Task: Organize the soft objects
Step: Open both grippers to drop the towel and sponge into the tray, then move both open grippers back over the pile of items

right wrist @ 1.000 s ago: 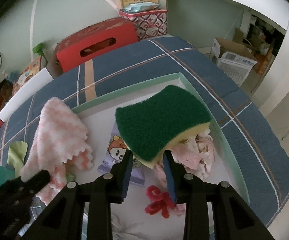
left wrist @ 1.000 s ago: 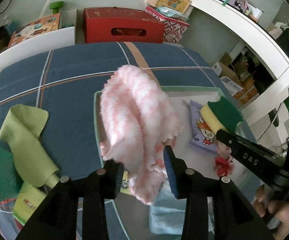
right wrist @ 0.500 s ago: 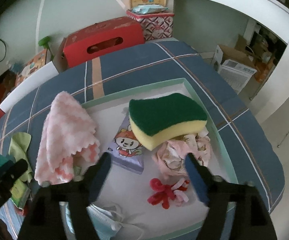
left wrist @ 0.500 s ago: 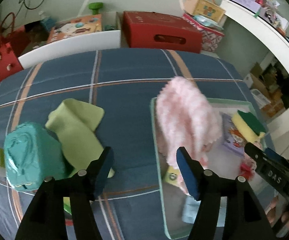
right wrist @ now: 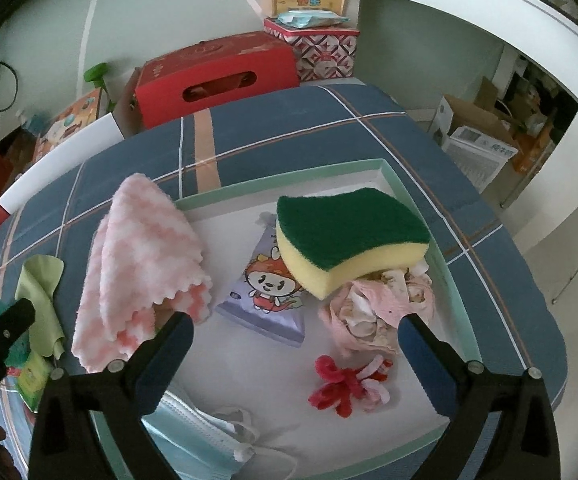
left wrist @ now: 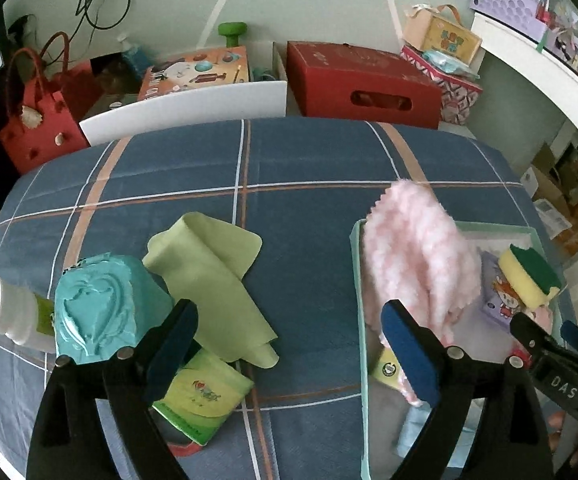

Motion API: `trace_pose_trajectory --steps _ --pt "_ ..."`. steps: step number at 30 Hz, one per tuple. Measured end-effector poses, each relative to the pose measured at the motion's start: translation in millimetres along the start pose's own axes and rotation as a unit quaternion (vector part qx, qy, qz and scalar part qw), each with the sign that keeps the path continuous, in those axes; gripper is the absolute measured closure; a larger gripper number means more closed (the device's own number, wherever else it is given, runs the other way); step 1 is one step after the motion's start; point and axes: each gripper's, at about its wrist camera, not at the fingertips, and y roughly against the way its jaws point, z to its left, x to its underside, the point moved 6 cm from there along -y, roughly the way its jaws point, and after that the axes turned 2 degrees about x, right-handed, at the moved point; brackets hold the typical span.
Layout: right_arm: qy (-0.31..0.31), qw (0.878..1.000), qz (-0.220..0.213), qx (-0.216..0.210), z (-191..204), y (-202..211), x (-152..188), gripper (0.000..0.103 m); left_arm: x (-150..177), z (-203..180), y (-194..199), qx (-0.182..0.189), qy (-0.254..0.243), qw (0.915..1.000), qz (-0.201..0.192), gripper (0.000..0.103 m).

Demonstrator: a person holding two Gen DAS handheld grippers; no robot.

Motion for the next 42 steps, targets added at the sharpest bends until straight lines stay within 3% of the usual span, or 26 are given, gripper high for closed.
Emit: trace_pose_trajectory --steps 5,8,13,21,25,33,42 --pt "0.008 1.0 -0.002 0.0 6.0 3.6 0.0 0.0 1.4 6.2 7.5 -0.003 0.001 1.0 0.0 0.01" --pt "0.004 1.0 -0.006 -0.024 14.8 12.3 -1.0 0.0 1.3 10.4 18.3 -0.002 0.0 1.0 -0.007 0.01" --pt "0.024 0.997 -0.038 -0.06 39.8 36.8 -4.8 0.0 -0.5 11.2 40.9 0.017 -0.007 0.9995 -0.024 0.01" --pt "0.067 0.993 -0.063 -0.069 80.9 58.0 -0.5 0.0 -9.4 26.5 73.7 0.039 0.001 0.9977 -0.056 0.01" --pt "0.09 0.991 -0.06 -0.078 101.1 58.4 3.6 0.0 -12.7 54.2 82.7 0.029 0.026 0.9971 -0.066 0.01" --pt "0.134 0.985 -0.057 -0.098 141.6 58.6 16.2 0.0 -7.7 139.3 84.6 -0.027 0.111 0.9914 -0.063 0.01" --pt "0.19 0.969 -0.033 -0.153 196.6 54.3 42.0 0.0 12.5 191.0 84.3 -0.039 0.175 0.9823 -0.054 0.01"
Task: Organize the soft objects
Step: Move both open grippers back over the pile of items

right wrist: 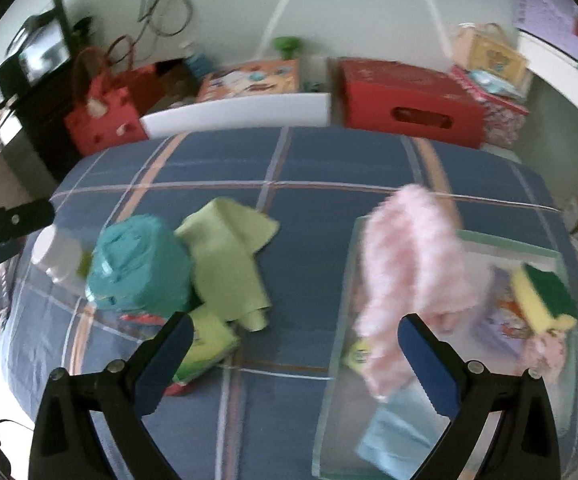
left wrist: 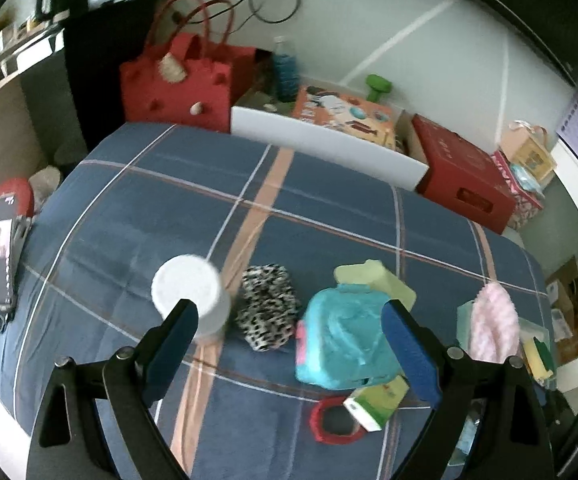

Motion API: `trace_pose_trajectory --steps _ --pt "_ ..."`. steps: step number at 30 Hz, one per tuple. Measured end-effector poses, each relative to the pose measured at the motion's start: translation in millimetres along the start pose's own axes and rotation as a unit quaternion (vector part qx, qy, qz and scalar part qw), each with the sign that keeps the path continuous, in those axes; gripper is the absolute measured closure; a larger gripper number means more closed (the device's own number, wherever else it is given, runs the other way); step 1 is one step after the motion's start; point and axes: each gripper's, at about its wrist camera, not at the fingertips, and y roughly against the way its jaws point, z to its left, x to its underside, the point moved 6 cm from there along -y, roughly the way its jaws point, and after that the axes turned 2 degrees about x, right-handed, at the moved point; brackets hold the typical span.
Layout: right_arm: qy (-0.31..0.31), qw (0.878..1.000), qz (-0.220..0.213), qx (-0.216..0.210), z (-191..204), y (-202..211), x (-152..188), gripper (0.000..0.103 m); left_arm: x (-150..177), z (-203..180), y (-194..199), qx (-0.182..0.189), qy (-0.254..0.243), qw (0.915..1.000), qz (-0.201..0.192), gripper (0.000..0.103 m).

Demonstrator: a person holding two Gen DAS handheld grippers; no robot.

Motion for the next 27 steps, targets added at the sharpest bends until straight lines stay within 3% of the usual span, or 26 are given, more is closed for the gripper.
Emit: trace_pose_trajectory --steps 6,17,23,27 --pt "0.032 0.999 0.034 -0.026 28.2 -21.5 12.9 0.0 16.2 16.8 -11.1 -0.006 0.01 0.9996 0.024 0.01" --pt "0.043 0.994 0.083 -0.051 40.7 -47.9 32.7 0.0 68.0 38.5 -47.2 -0.036 0.016 0.9945 0.098 0.01" --pt "0.048 0.993 0.09 -0.053 42.9 -51.8 34.7 0.0 87.8 46.8 -73.9 -0.048 0.022 0.988 0.145 0.01" --pt "0.058 0.993 0.089 -0.055 49.1 -53.4 34.9 0.0 92.4 50.2 -81.5 -0.051 0.022 0.986 0.157 0.01"
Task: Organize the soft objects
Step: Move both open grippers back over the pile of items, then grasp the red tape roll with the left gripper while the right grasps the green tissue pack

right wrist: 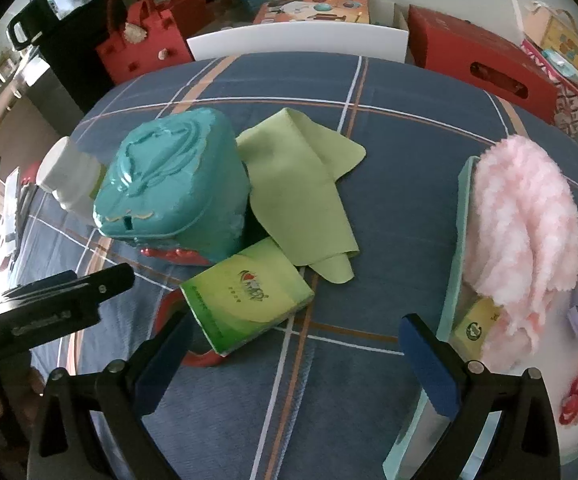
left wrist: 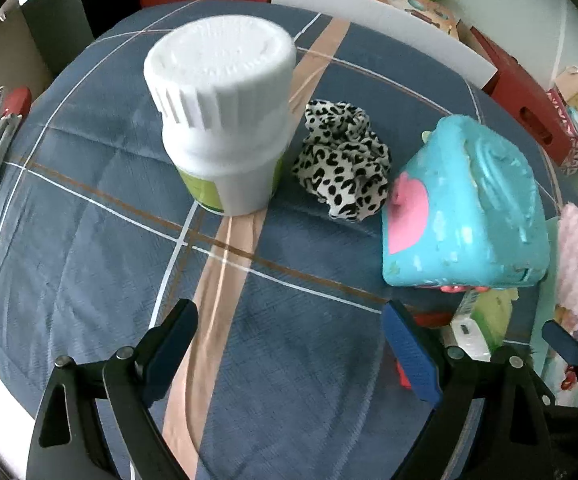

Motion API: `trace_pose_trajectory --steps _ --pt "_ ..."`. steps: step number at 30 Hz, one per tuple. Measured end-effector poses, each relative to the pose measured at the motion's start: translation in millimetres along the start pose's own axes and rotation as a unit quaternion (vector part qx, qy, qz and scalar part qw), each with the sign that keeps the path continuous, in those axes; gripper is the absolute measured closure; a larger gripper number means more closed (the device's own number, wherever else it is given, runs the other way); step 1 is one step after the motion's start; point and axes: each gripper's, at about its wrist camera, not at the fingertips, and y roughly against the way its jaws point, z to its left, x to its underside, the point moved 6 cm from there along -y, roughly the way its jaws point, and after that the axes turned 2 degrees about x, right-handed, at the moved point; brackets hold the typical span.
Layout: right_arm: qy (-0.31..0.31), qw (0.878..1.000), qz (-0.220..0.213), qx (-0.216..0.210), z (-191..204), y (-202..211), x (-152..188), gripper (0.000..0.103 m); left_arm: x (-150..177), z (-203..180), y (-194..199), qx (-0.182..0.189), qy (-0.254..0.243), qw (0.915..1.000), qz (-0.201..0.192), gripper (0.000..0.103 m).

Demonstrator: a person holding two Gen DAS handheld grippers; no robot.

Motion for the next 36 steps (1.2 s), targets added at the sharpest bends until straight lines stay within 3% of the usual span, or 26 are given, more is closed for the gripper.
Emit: trace_pose_trajectory --steps 15,25,36 --pt "0.031 0.999 0.02 -0.021 15.0 -24.3 0.7 0.0 -2.8 7.9 -14.8 -0.003 0.008 0.9998 0.015 0.01" --pt "0.024 0.999 0.003 -0.031 14.5 -30.3 -10.6 0.0 -2.3 9.0 -18.5 -0.005 0.012 0.9998 0.016 0.01" --pt "0.035 0.998 -0.004 -0.044 23.2 -30.2 -16.7 0.026 -2.6 9.2 -18.6 -0.006 0.011 0.9998 0.017 0.01"
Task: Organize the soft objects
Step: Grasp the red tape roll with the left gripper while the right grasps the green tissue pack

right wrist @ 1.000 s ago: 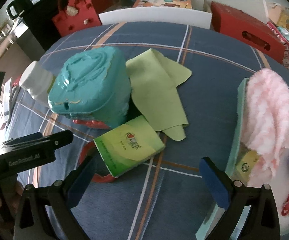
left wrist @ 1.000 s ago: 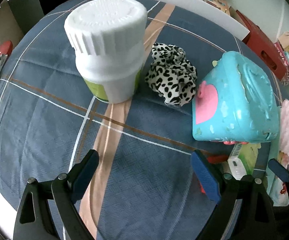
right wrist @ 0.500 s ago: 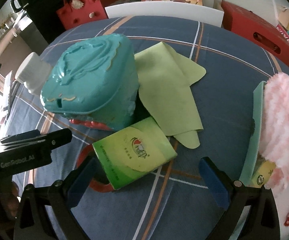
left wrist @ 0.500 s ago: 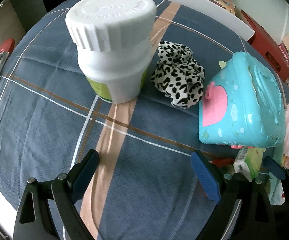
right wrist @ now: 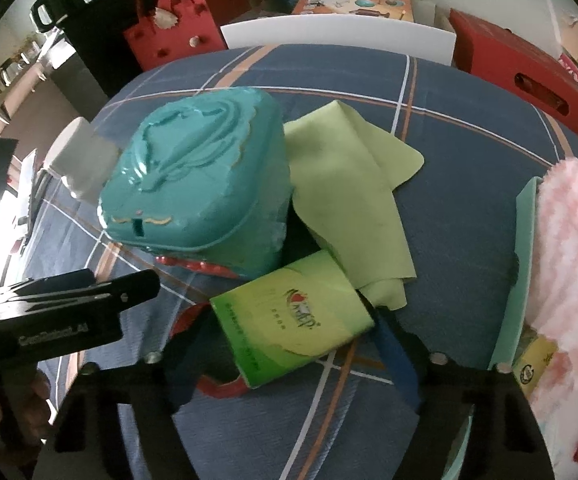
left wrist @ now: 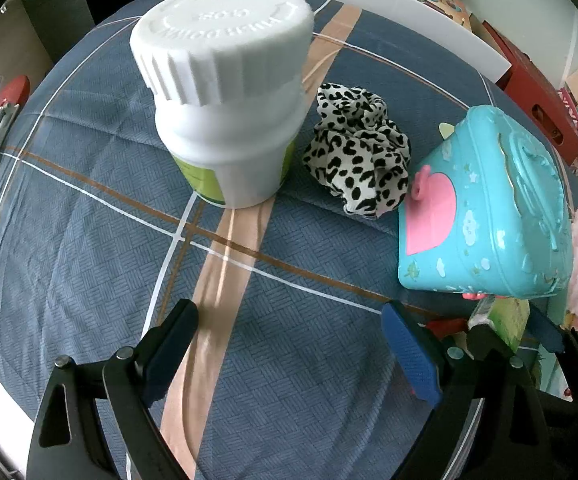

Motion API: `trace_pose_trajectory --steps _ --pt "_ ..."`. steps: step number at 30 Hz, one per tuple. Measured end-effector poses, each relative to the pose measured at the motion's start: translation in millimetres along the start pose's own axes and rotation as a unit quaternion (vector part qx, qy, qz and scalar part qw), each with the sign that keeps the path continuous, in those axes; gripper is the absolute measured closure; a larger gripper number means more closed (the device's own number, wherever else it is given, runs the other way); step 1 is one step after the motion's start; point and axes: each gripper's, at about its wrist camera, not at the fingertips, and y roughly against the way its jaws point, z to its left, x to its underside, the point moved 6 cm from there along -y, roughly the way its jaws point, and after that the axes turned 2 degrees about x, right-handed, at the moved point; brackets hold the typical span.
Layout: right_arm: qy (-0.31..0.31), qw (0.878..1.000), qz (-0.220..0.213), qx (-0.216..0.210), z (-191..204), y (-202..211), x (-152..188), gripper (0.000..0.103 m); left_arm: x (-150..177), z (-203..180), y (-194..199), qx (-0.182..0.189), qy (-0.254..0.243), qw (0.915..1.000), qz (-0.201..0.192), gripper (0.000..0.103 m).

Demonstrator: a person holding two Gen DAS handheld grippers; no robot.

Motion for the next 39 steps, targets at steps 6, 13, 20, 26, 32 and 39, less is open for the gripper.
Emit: trace_pose_trajectory --steps 6,13,20,26,32,39 --pt "-0.006 1.0 0.001 -0.004 -1.0 3.1 4.4 0.026 -0.1 0.2 0.3 0.004 0.0 1.0 0.001 0.01" --pt "-0.008 1.0 0.006 -0.001 -3.9 7.9 10.5 0.026 0.0 -5.7 2.4 0.01 -0.004 0.9999 0.002 0.01" --pt "-0.015 1.0 0.007 0.004 -8.5 14.7 17.7 0.026 2.1 -13.4 7.3 0.022 -0.01 0.9997 0.002 0.01" --pt "-0.034 0.999 -0.015 0.025 -24.1 39.6 23.4 0.026 6.4 -27.3 15.3 0.033 -0.022 0.9992 0.001 0.01" --pt "-0.058 0.996 -0.045 0.048 -46.8 67.9 27.4 0.026 16.1 -45.9 19.2 0.043 -0.035 0.9984 0.013 0.01" --pt "-0.092 0.991 -0.075 0.054 -72.1 93.5 25.7 0.026 34.1 -88.6 22.2 0.071 -0.086 0.9933 0.028 0.01"
